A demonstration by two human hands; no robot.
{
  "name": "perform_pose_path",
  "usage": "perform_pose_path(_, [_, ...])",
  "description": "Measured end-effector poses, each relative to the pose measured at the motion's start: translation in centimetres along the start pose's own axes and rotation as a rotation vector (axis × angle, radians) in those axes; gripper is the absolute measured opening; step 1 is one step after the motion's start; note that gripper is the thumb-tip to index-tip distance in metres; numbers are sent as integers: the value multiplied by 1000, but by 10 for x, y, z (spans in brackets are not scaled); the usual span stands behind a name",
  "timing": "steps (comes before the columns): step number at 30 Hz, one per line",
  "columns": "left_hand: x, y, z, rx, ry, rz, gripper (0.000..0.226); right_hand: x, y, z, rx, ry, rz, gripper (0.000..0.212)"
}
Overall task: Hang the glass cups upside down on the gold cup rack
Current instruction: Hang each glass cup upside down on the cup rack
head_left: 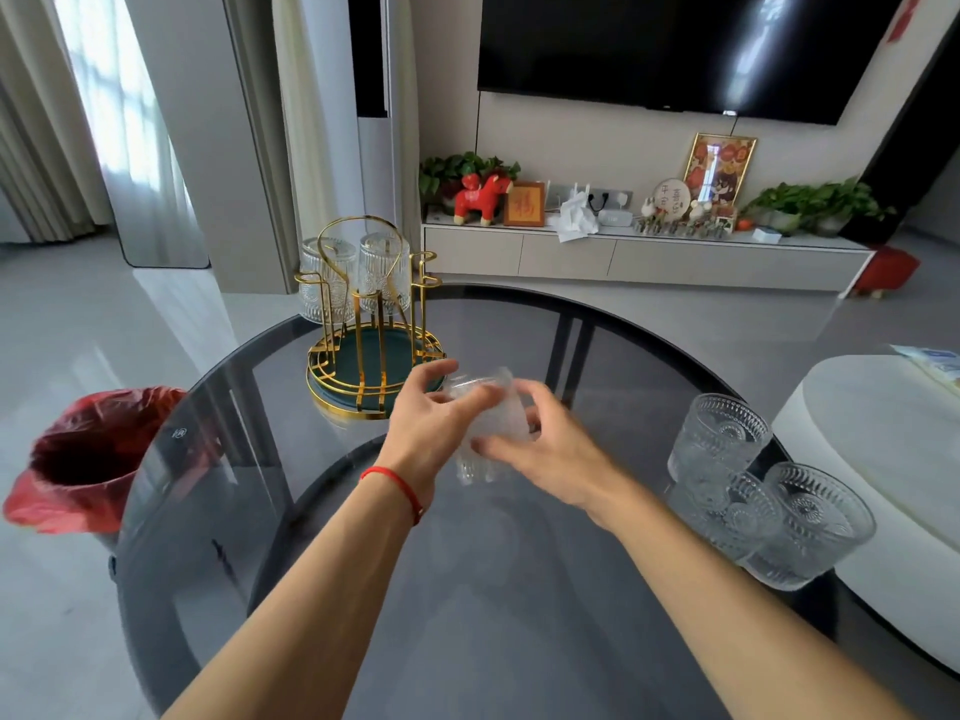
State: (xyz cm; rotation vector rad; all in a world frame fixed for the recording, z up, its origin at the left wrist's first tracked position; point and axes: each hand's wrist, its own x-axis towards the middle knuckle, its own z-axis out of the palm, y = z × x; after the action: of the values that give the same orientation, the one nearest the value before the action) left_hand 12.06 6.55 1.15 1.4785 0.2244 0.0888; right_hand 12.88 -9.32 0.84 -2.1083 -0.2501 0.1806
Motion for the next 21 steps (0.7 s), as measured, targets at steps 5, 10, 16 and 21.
perform_pose_path(5, [12, -3, -3, 105, 1, 224, 38, 19, -9, 4, 3, 236, -53, 89])
perform_pose_path(10, [36, -40, -46, 1067, 177, 263, 46, 56, -33, -8, 175, 385, -139, 87])
perform_pose_path(16, [40, -50, -55, 1178, 156, 261, 64, 127, -95, -15, 271, 509, -253, 80])
perform_pose_path(21, [42, -43, -58, 1070, 144, 195, 68, 187, -130, -12, 174, 546, -220, 78])
